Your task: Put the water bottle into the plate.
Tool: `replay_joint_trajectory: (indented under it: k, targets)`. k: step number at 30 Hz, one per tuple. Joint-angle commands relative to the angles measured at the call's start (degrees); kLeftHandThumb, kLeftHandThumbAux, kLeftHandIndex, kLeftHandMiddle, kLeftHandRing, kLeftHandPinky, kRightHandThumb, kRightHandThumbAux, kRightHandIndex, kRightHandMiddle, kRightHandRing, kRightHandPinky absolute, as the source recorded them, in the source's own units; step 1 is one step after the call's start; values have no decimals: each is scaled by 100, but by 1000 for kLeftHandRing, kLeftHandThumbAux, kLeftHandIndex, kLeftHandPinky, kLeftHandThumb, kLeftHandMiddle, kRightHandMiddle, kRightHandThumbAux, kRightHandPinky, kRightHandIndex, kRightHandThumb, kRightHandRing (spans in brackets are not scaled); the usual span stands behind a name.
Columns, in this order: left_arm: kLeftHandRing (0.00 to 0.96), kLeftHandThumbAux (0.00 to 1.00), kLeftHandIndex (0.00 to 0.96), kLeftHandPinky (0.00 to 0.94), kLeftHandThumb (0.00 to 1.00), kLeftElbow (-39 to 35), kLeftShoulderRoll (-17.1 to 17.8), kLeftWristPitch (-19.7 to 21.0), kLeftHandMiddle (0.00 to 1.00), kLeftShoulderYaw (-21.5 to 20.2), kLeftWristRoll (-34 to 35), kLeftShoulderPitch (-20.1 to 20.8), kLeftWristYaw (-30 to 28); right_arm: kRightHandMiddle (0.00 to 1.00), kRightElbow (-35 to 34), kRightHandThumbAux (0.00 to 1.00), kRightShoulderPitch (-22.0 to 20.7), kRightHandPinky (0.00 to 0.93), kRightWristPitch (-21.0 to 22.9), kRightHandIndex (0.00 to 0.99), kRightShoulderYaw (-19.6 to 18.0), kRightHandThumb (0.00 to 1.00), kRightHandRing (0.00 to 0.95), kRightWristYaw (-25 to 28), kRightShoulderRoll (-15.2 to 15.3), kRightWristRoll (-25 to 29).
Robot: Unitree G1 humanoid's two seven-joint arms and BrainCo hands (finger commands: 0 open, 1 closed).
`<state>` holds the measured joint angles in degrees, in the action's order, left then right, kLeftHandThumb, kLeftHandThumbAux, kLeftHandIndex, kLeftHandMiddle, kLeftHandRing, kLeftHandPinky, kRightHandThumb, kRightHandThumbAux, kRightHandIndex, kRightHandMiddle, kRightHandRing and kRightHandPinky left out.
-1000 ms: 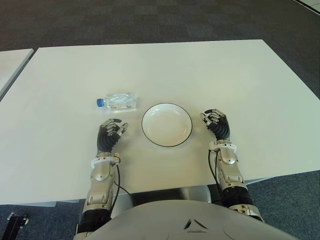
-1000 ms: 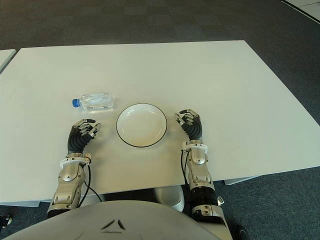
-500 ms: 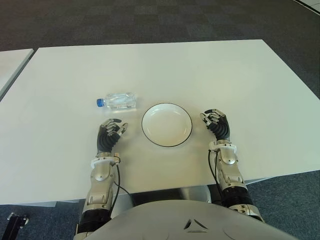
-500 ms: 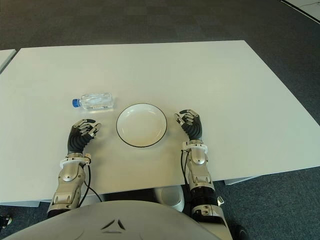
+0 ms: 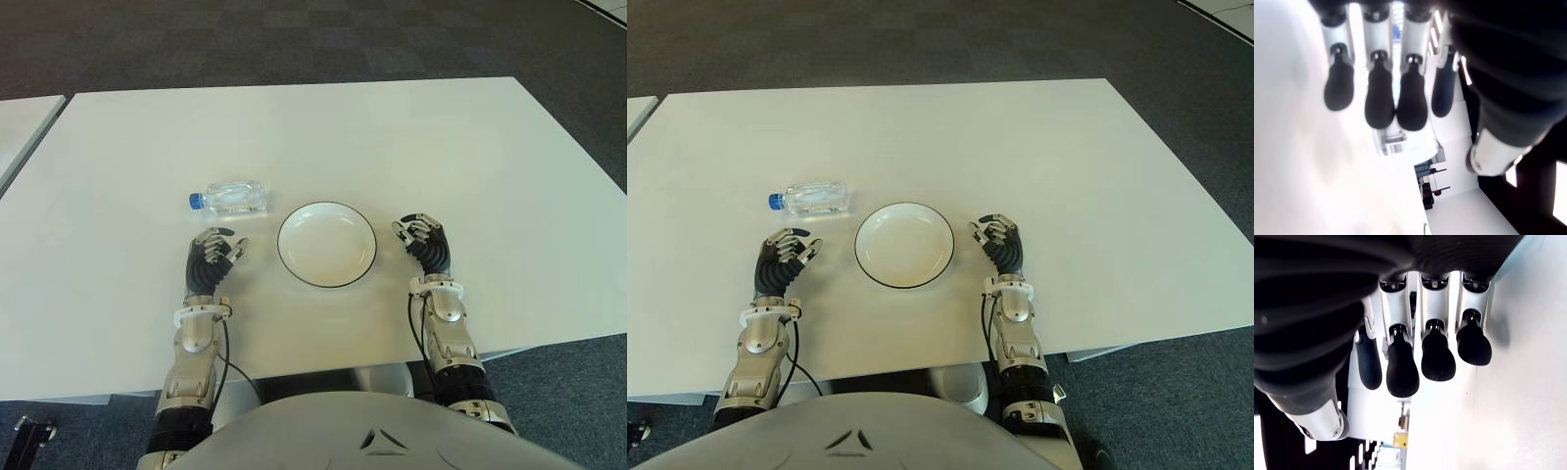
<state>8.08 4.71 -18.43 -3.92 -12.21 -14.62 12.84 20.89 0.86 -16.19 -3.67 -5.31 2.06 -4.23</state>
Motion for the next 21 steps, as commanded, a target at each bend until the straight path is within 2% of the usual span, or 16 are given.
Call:
replay_joint_trajectory:
  k: [1,6,14,15,17,20,21]
  targets:
    - [697,715,435,674,706,181,381,-364,717,-7,-723,243,446,756,222,729,174,739,277,438,5,704,748,2,-54,50]
    - [698,717,434,673,706,281,850,-311,715,57,-1992,588,1371,748,236,729,169,729,263,438,4,705,741,-8,-75,59]
    - [679,717,432,659,707,386,1099,-4,680,161,-2513,934,1836,745,243,729,172,729,227,438,16,705,739,-16,-92,45]
    - [676,717,432,656,707,374,1106,162,675,182,-2593,992,1829,745,244,729,174,730,214,438,16,705,739,-18,-97,47]
    - [540,716,424,534,704,360,1143,452,536,231,-2748,1119,1779,742,246,729,176,730,201,438,14,705,736,-23,-102,50]
    - [439,715,418,445,701,484,1286,669,436,313,-2875,1336,1707,740,237,729,184,729,199,438,17,706,734,-38,-119,47]
    - [332,691,312,348,632,551,1347,728,337,346,-2912,1423,1684,738,234,729,187,730,200,438,17,706,733,-42,-125,46]
